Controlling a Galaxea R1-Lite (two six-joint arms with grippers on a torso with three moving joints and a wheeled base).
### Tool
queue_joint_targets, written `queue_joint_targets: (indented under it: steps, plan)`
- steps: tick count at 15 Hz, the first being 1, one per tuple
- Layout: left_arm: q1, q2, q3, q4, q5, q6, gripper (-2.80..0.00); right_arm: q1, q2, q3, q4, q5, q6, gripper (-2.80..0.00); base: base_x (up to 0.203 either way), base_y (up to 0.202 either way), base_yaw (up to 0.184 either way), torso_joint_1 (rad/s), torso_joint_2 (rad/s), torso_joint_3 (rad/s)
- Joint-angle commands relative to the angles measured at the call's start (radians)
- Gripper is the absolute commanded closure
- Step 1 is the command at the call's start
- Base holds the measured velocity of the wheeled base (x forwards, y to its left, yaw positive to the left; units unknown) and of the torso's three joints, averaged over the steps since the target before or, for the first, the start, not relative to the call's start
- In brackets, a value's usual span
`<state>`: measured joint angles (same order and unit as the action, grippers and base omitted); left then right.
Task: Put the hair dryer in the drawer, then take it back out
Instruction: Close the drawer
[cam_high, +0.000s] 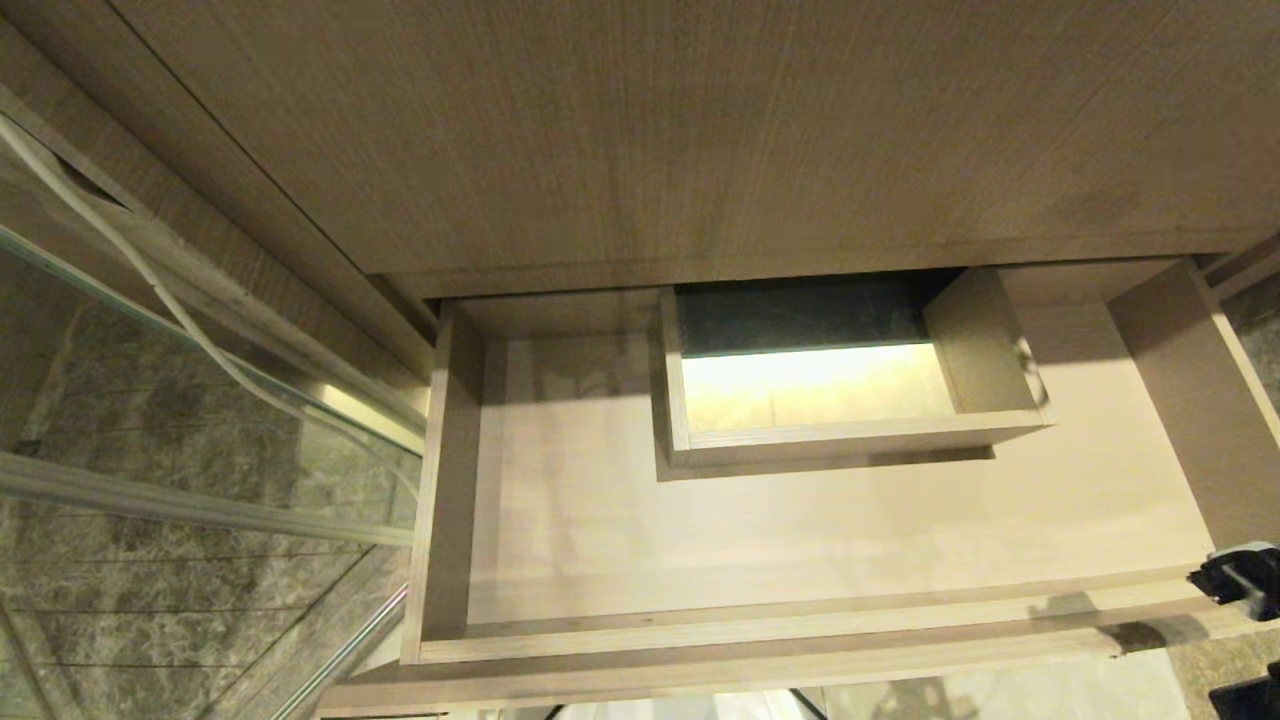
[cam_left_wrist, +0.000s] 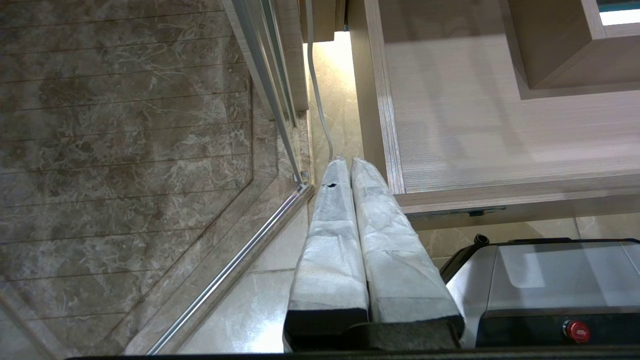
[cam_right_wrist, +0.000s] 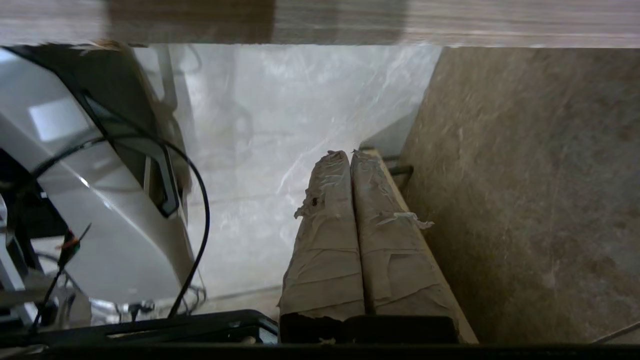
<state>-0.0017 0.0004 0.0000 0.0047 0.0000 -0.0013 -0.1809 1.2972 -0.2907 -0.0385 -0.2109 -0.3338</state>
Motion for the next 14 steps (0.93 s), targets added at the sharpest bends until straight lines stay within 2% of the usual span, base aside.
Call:
queue_joint_targets:
  steps: [1, 3, 7, 10, 12, 14]
  plan:
    - [0.000, 0.000, 0.002, 0.000, 0.000, 0.000, 0.00, 0.000, 0.112, -0.016, -0.002, -0.003, -0.002, 0.00, 0.000, 0.000, 0.000, 0.000, 0.00, 0.000]
    - [0.000, 0.000, 0.001, 0.000, 0.000, 0.000, 0.00, -0.001, 0.164, -0.037, -0.066, -0.005, 0.005, 0.00, 0.000, 0.000, 0.000, 0.000, 0.00, 0.000]
    - [0.000, 0.000, 0.001, 0.000, 0.000, 0.000, 0.00, -0.002, 0.203, -0.063, -0.348, -0.010, 0.007, 0.00, 0.000, 0.000, 0.000, 0.000, 0.00, 0.000]
    - [0.000, 0.000, 0.002, 0.000, 0.000, 0.000, 0.00, -0.002, 0.201, -0.083, -0.479, -0.010, 0.014, 0.00, 0.000, 0.000, 0.000, 0.000, 0.00, 0.000]
    - [0.000, 0.000, 0.002, 0.000, 0.000, 0.000, 0.00, -0.003, 0.199, -0.106, -0.554, -0.007, 0.065, 0.00, 0.000, 0.000, 0.000, 0.000, 0.00, 0.000]
    - [0.000, 0.000, 0.002, 0.000, 0.000, 0.000, 0.00, -0.001, 0.183, -0.136, -0.701, -0.010, 0.182, 0.00, 0.000, 0.000, 0.000, 0.000, 0.00, 0.000]
